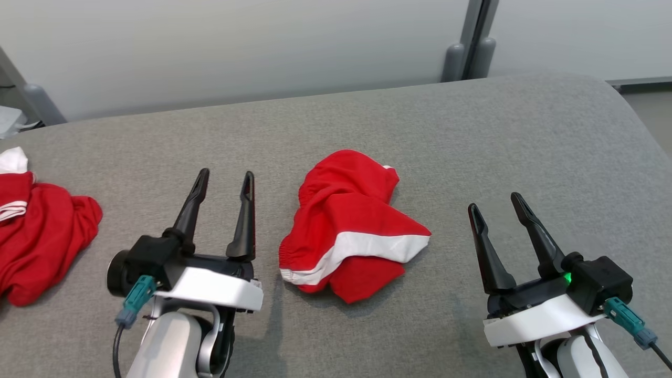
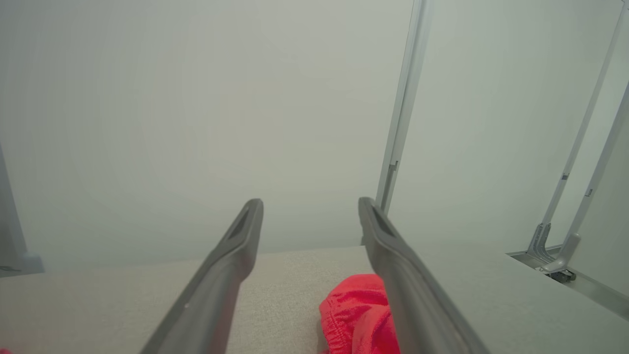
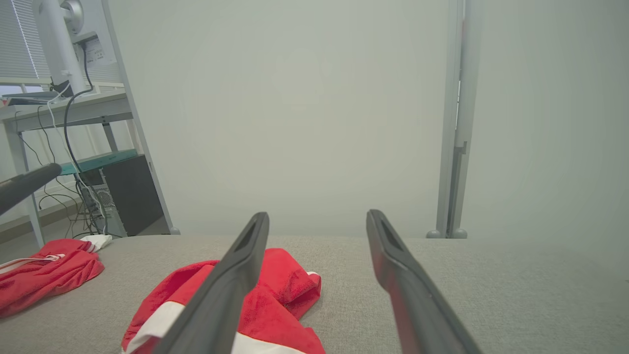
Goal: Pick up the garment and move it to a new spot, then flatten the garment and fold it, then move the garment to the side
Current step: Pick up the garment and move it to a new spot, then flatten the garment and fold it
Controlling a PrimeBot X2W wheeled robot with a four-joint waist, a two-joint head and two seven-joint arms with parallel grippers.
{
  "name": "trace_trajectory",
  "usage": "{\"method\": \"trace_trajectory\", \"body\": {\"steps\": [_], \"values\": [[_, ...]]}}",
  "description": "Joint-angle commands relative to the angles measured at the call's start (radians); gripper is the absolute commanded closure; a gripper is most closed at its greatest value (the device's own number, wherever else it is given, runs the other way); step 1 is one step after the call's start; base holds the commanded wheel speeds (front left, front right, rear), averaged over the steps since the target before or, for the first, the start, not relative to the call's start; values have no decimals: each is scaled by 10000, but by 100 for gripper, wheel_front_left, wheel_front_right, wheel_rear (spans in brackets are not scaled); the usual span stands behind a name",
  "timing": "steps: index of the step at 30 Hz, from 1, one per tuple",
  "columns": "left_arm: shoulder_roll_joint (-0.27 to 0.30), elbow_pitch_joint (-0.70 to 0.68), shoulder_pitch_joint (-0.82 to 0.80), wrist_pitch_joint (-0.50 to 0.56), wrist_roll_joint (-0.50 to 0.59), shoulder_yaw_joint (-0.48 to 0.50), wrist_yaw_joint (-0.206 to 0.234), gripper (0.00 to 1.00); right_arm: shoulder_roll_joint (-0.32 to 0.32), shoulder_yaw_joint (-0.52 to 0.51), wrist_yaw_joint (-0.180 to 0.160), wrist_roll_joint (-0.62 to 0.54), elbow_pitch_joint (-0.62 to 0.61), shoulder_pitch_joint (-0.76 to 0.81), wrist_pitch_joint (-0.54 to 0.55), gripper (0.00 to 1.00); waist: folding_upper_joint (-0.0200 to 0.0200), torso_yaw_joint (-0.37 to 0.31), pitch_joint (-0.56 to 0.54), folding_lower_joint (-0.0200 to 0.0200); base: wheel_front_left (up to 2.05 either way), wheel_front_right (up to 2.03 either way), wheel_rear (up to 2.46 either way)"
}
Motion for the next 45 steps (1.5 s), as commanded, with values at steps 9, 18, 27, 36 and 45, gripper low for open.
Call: {"method": "trace_trajectory", "body": {"steps": [9,18,27,36,45], "values": [[101,-1241,808,-47,218,1190,276,0,-19,32,14,-222,-287,108,-103,0,0,494,-253,0,0,0,0],[101,-1379,1571,-47,333,1599,325,0,-3,-367,14,-500,-199,455,-103,0,0,770,-495,0,0,0,0],[101,-1070,2118,-47,315,1605,276,0,57,-574,14,-328,81,817,-103,0,0,914,-770,0,0,0,0],[101,-814,2716,-47,285,1603,247,0,67,-720,14,-225,226,1307,-103,0,0,1049,-1183,0,0,0,0],[101,-766,3056,-47,728,1543,186,0,31,-782,14,-142,234,1543,-103,0,0,1069,-1271,0,0,0,0]]}}
